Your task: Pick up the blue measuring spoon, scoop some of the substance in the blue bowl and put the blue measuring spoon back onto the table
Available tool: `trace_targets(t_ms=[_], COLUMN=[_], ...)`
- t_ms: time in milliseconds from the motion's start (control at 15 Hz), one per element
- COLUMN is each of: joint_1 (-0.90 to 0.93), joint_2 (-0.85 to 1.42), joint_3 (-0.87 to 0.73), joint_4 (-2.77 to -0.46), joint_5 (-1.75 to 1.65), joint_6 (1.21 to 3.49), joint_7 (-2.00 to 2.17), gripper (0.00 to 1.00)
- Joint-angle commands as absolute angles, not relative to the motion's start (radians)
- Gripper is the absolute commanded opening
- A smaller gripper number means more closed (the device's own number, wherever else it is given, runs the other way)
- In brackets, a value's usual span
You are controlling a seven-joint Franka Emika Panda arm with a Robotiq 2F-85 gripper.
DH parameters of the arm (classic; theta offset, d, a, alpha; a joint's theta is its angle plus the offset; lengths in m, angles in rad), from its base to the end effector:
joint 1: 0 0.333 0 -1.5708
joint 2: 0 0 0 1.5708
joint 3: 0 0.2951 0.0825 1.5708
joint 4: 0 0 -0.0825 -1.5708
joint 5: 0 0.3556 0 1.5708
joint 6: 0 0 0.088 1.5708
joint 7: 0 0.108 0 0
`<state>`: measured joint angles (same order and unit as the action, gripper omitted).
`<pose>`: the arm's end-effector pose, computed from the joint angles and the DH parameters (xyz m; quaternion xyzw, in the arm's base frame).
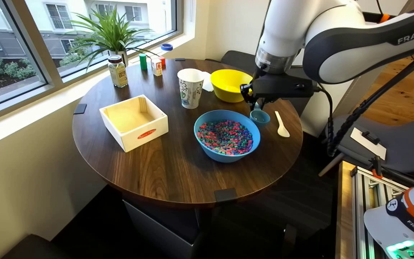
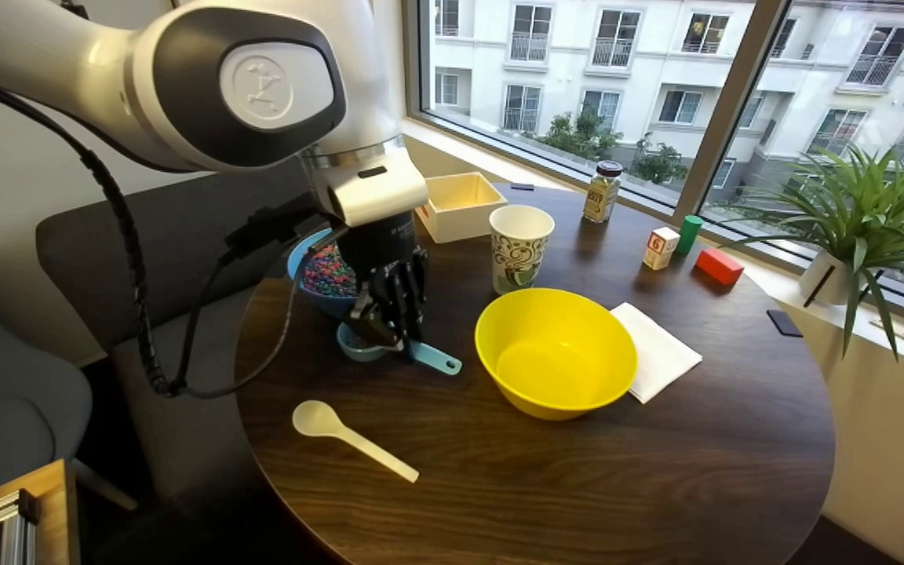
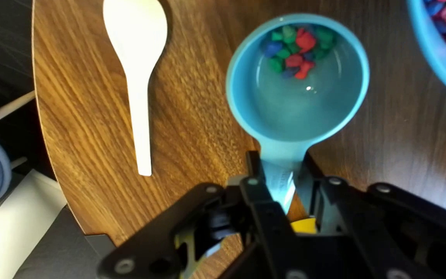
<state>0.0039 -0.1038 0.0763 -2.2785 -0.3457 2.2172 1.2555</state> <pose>0.4840 0.0279 0.3984 0.8750 -0.4620 0.1048 0.0999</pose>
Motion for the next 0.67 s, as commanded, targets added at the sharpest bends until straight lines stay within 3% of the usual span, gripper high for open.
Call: trace_targets(t_ms=[0, 600], joint_1=[-0.002, -0.006], joint_2=[-0.094, -0.050], joint_3=[0.061, 0.034], joint_4=[-2.307, -2.303], joint_5=[-0.345, -0.334], joint_6=[2.269, 2.302], joint_7=[1.210, 1.166], gripper=[0.06, 0.06])
